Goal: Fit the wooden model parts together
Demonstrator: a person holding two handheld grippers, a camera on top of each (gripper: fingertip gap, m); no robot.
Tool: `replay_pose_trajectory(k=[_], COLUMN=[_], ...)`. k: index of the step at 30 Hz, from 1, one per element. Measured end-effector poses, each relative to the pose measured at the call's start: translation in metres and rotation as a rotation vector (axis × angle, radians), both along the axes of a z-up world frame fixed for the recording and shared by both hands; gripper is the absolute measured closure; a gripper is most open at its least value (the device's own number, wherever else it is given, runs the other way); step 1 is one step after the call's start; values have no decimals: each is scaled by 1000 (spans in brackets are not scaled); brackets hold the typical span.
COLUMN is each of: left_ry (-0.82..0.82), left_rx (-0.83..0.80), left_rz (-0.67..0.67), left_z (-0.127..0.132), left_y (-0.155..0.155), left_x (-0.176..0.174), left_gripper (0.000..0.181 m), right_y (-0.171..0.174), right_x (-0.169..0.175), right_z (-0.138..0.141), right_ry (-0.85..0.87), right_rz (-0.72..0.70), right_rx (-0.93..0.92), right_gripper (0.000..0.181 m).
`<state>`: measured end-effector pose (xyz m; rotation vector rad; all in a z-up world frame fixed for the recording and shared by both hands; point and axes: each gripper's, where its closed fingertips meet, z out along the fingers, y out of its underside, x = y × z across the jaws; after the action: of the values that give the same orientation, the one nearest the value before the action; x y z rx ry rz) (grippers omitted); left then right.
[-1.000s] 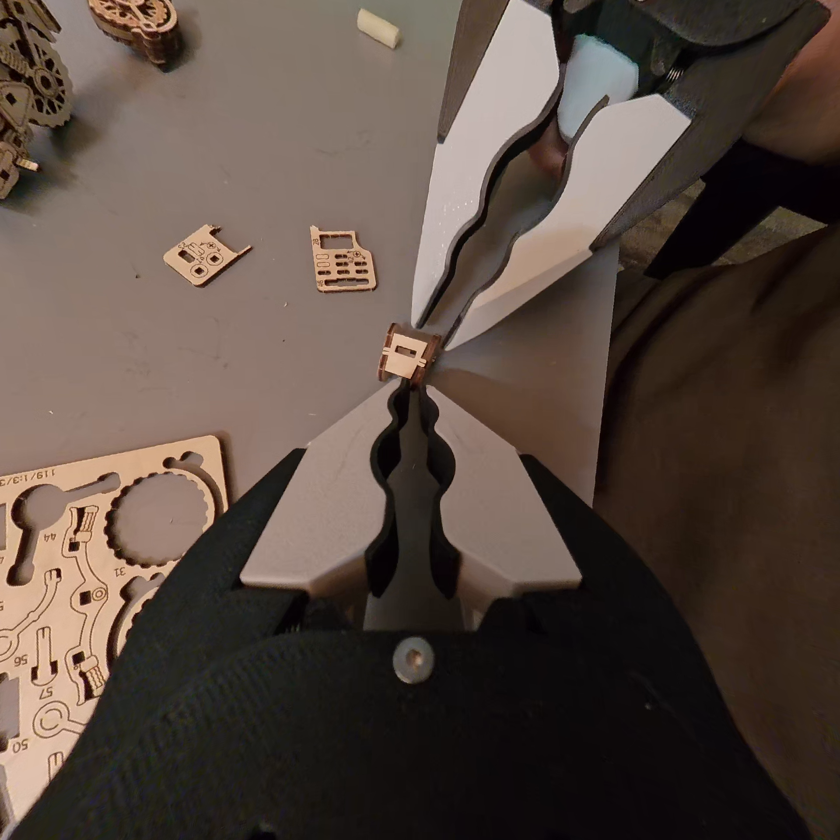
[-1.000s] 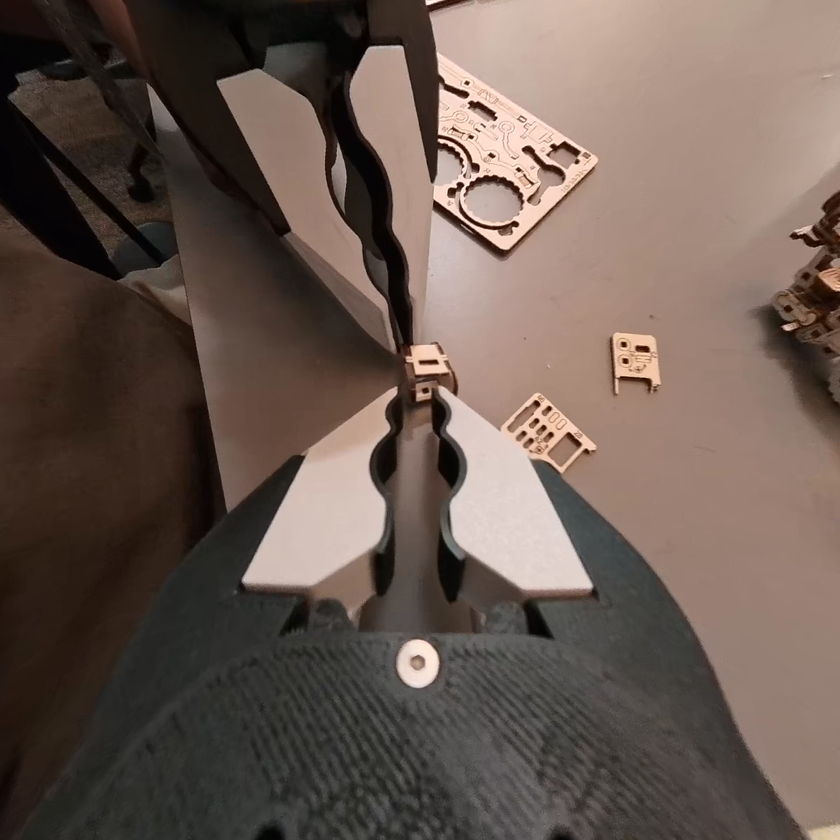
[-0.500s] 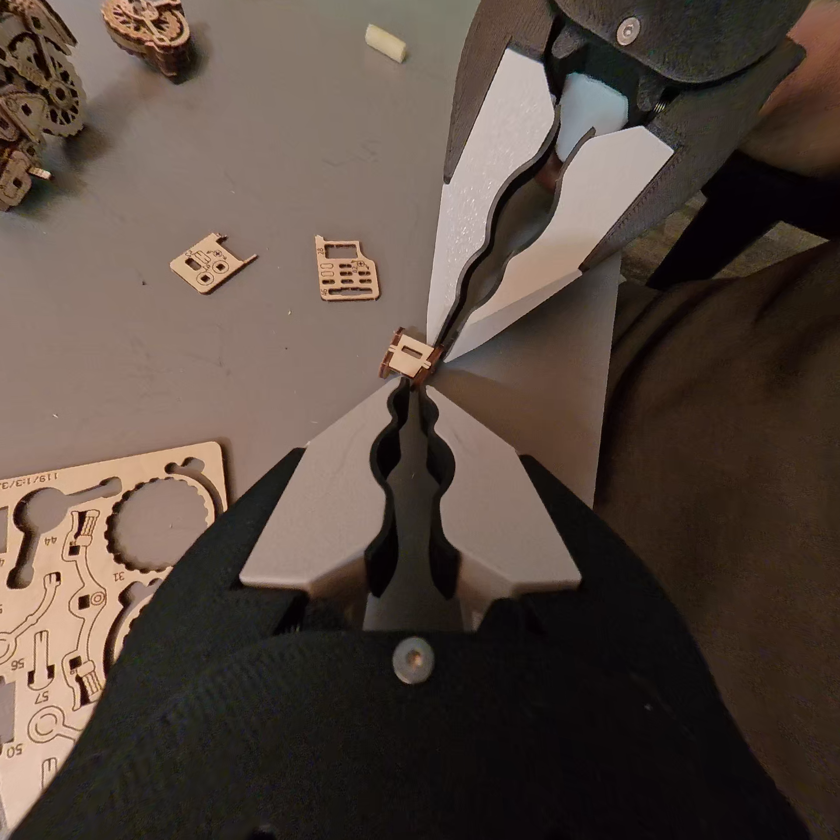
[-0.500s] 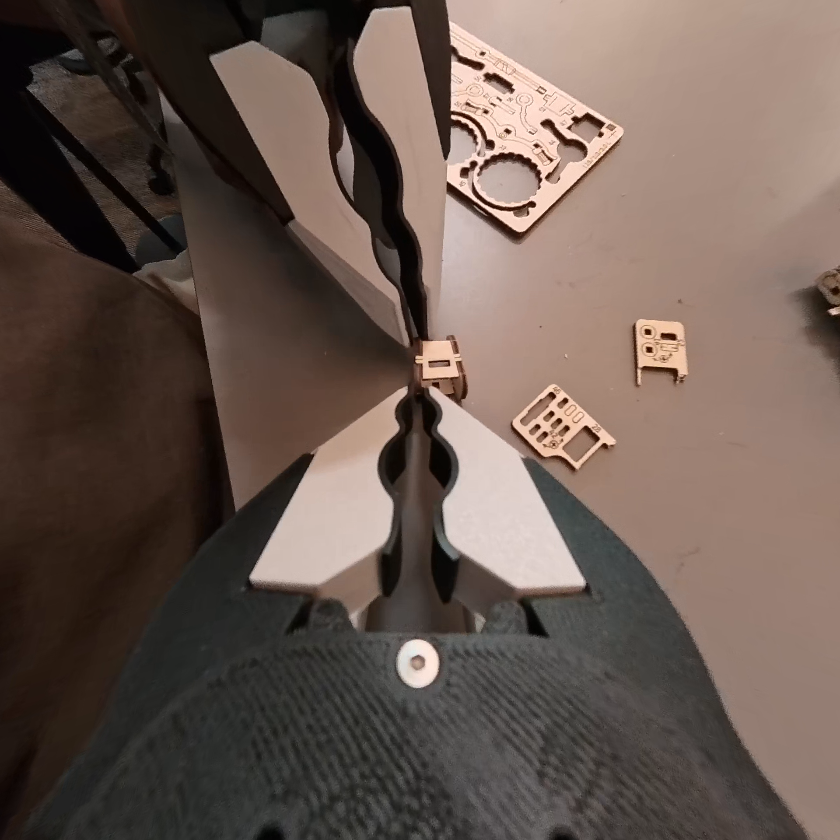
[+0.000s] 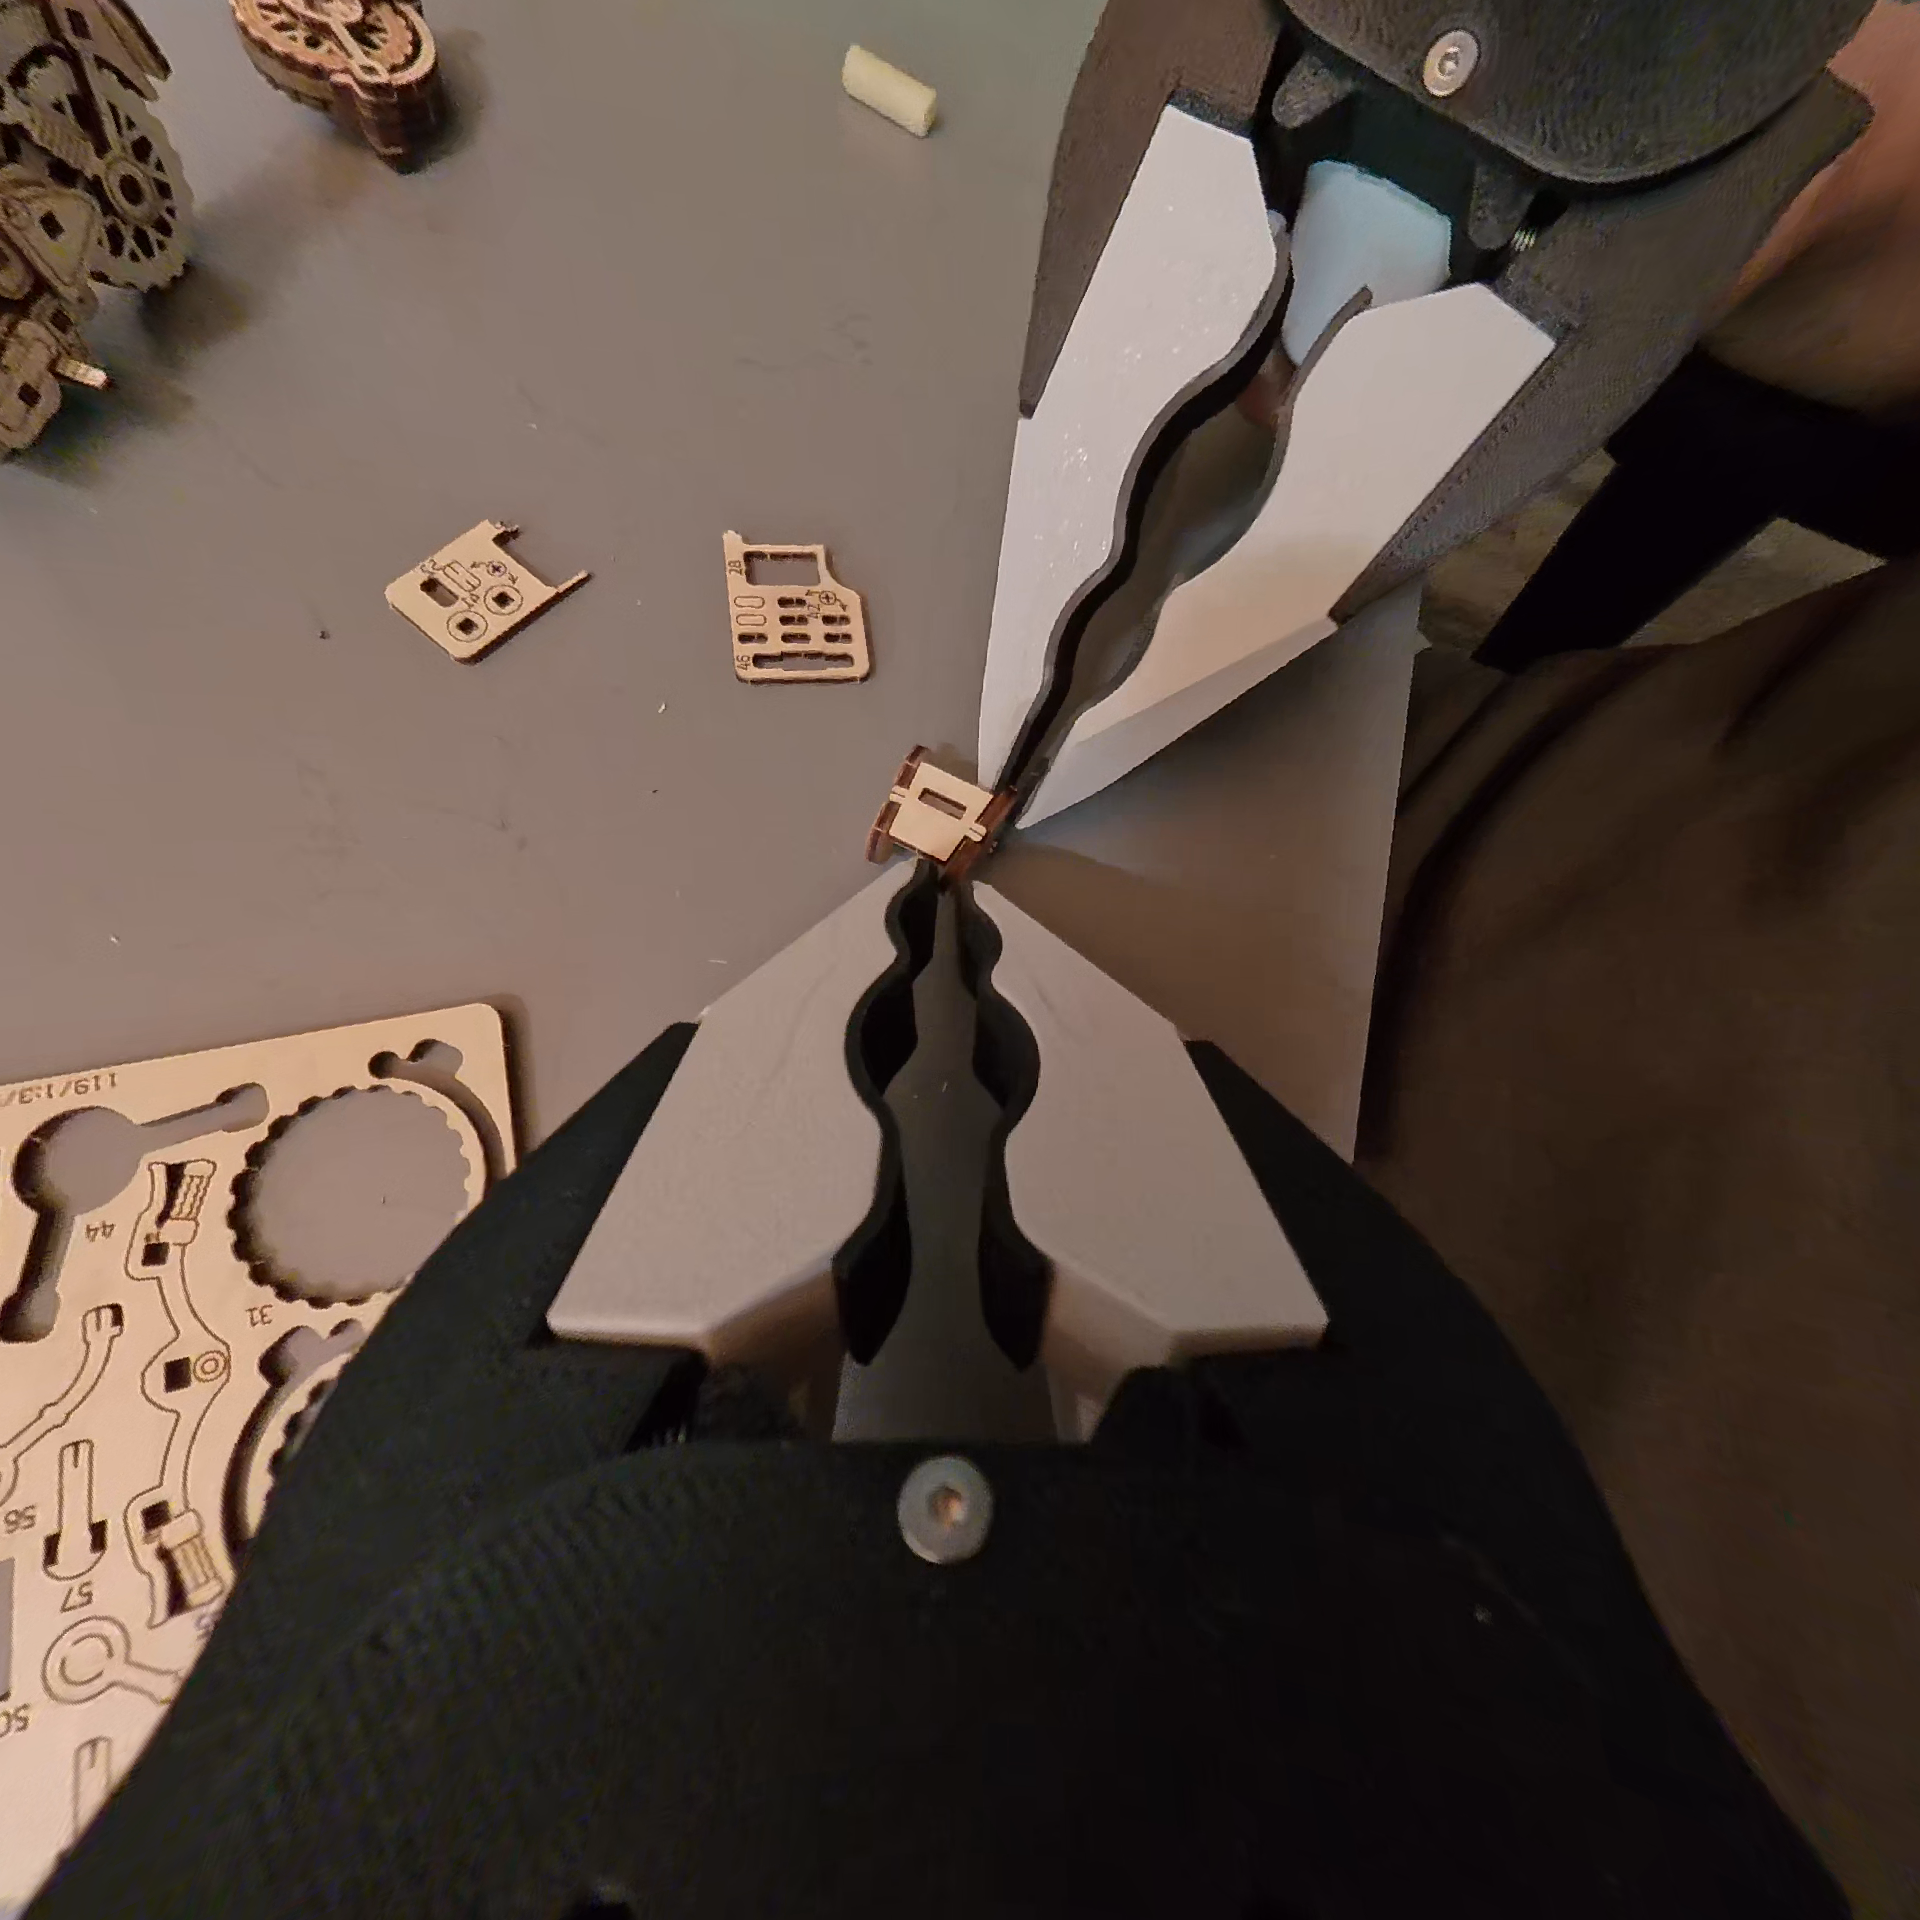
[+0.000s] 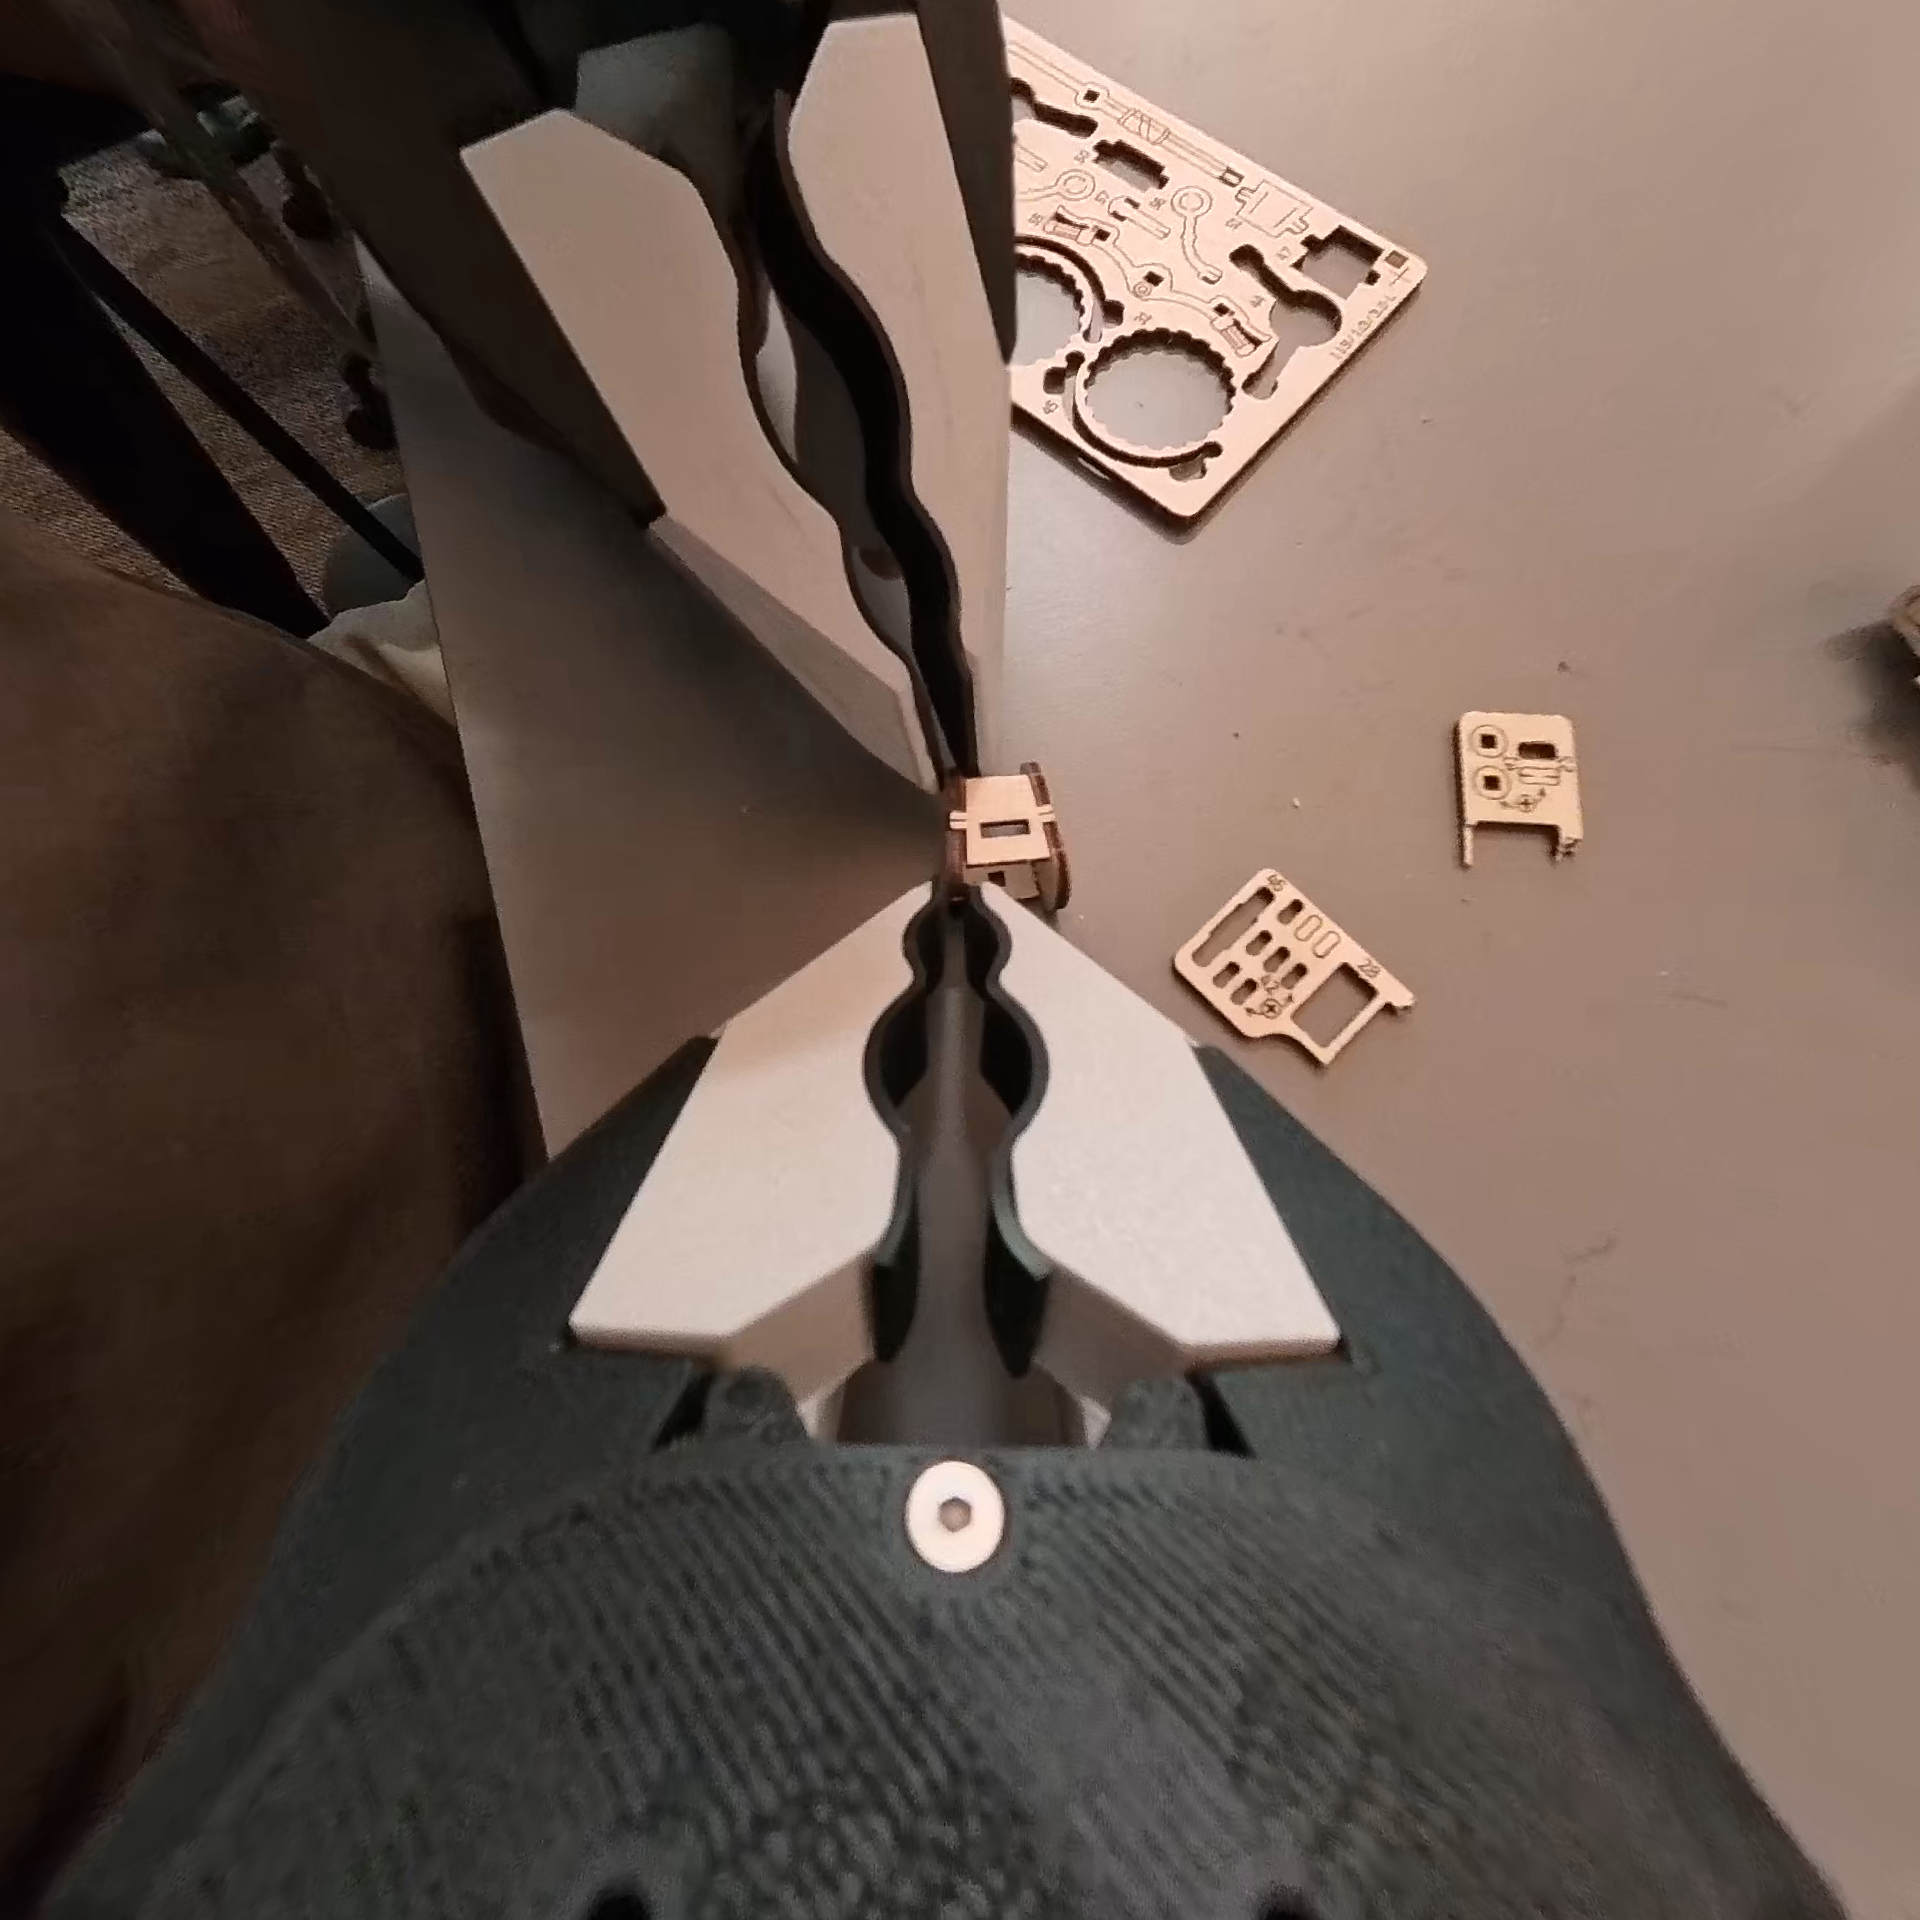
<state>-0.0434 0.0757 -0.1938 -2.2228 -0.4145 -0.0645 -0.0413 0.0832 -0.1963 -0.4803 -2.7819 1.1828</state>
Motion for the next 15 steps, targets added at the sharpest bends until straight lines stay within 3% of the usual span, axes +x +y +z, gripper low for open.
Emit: replay_pose_trajectory(k=[15], left_ry=[-3], left_rx=[2], left_rz=[-2], left_z=[0], left_y=[0], left_x=[1], left_gripper=[179], right_y=[0], right_x=[0], right_z=[0], right_ry=[33], right_rz=[27], right_rx=[-13], right_gripper=[180])
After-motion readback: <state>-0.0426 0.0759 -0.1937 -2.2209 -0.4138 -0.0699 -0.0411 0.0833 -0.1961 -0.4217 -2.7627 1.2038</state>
